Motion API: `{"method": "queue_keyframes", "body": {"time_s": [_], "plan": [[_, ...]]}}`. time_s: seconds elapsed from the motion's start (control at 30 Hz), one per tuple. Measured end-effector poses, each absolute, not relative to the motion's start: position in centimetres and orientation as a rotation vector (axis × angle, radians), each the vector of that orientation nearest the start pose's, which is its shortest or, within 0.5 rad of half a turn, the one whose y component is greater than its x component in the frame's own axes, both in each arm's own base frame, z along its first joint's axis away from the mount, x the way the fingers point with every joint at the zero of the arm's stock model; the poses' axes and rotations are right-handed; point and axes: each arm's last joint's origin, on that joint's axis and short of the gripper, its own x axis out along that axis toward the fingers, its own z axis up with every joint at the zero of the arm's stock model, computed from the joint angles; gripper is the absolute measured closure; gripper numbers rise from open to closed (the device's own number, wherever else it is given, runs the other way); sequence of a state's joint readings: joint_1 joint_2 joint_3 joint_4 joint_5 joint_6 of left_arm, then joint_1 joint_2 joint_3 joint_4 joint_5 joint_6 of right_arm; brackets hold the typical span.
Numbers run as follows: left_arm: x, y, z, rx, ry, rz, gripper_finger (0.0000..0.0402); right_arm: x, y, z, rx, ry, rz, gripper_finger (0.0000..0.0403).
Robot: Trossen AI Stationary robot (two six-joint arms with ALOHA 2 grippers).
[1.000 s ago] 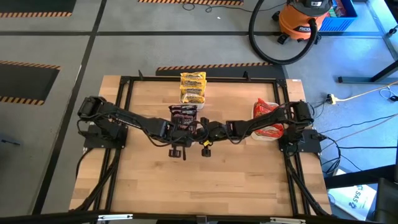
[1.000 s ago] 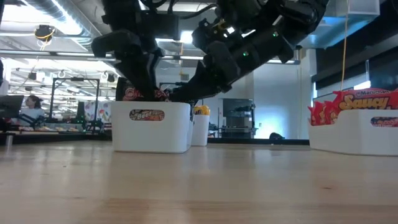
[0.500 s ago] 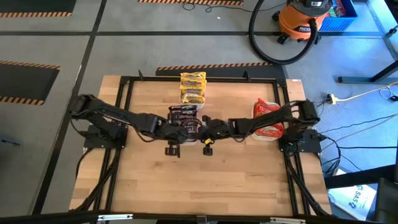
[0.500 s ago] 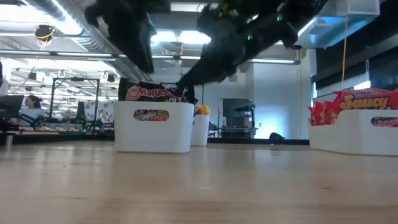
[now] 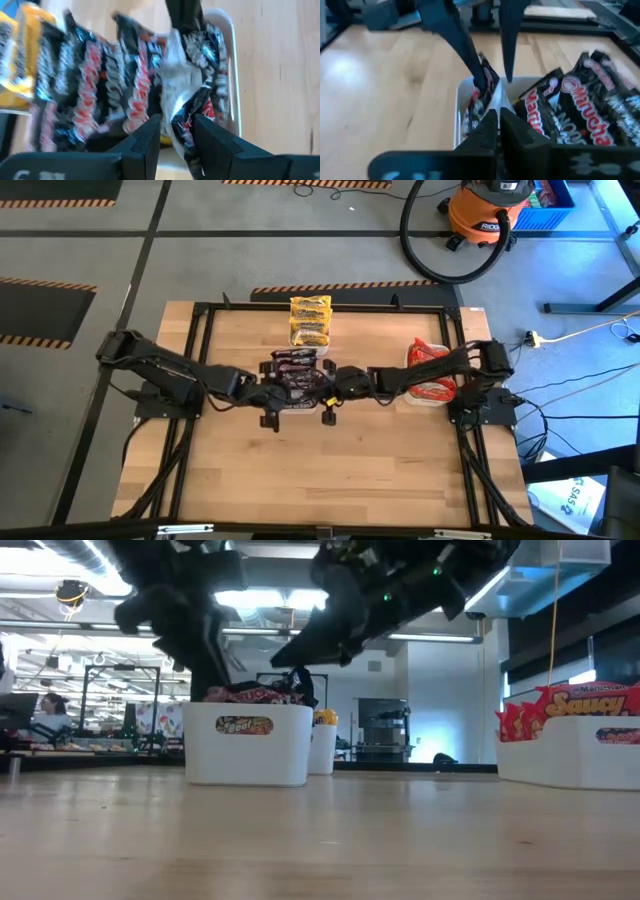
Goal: Sort Maruchan noodles
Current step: Put the black noodle pack into the bottom left white bin
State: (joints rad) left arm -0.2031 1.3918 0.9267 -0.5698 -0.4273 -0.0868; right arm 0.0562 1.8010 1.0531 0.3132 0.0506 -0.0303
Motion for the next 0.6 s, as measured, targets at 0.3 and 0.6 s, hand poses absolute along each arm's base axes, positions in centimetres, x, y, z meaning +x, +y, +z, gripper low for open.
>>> {"method": "queue_keyframes", "body": {"time_s": [0.3,0.6], "plan": [[25.8,-4.2,20.6,0.227,0.956,0.253,0.029,39.4,1.7,16.9,-0.05,0.514,0.011,0.0402],[25.9,-4.2,20.7,0.22,0.939,0.254,0.029,39.1,1.6,15.8,-0.045,0.601,-0.017,0.0402]]}}
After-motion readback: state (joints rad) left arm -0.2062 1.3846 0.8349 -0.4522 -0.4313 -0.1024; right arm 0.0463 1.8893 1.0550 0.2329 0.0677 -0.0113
